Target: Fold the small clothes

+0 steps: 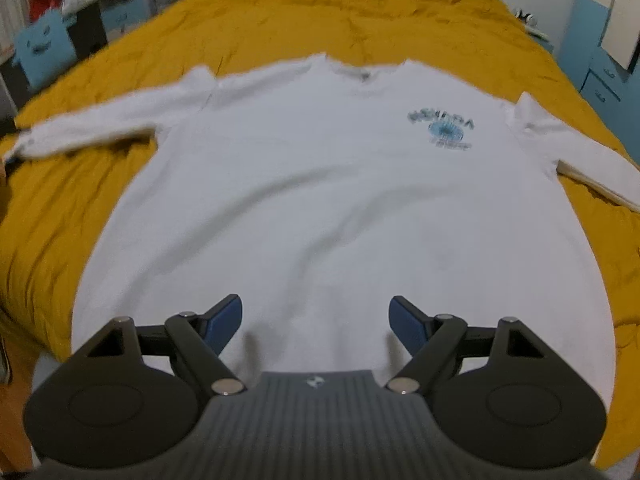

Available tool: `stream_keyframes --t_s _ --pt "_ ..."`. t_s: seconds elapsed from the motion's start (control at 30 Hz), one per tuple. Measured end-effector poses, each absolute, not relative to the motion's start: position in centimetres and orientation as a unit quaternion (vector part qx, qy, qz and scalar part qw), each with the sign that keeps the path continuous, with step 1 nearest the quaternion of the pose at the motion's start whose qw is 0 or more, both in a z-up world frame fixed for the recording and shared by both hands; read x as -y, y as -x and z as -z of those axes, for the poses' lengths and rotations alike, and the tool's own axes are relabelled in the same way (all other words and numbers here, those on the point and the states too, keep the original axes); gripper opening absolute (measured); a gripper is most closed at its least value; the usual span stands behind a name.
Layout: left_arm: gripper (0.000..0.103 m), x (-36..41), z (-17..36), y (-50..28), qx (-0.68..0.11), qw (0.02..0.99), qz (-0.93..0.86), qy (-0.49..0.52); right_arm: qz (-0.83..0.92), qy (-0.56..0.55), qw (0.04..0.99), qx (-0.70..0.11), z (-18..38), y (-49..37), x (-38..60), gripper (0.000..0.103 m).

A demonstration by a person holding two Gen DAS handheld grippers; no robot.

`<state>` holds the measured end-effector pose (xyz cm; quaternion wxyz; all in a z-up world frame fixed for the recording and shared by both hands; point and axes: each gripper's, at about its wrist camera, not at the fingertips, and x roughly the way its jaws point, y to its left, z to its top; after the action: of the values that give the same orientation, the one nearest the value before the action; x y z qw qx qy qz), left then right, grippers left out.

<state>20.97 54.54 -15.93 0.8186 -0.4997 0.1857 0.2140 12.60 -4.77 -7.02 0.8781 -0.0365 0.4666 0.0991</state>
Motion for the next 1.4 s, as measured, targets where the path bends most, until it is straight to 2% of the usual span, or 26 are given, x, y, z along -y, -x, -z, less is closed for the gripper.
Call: stream_keyframes --t_s 0.13,0.4,0.83,1.07,1.4 --pt "0.010 -52.0 13.6 -20.7 -0.165 0.860 -0.235 0.422 -0.072 0.028 0.898 -0.434 6.7 -13.6 5.9 0.082" --pt "0.010 -45.6 4.1 -21.2 -0.099 0.921 -0.180 0.330 -0.089 0.047 0.918 -0.384 6.5 -16.0 7.5 0.082" --pt "0.010 -30.8 -7.6 -27.6 -0.097 0.960 -0.071 0.252 -0.090 0.051 0.929 -0.357 5.7 -15.0 11.0 0.082" --pt "0.010 -21.0 -9.0 -30.3 -0.111 0.968 -0.019 0.226 -0.067 -0.035 0.932 -0.354 5.8 -14.6 17.3 0.082" --pt "0.011 -5.2 -5.9 -34.2 -0.171 0.961 0.069 0.206 -0.040 -0.138 0.918 -0.370 8.0 -13.1 25.3 0.082"
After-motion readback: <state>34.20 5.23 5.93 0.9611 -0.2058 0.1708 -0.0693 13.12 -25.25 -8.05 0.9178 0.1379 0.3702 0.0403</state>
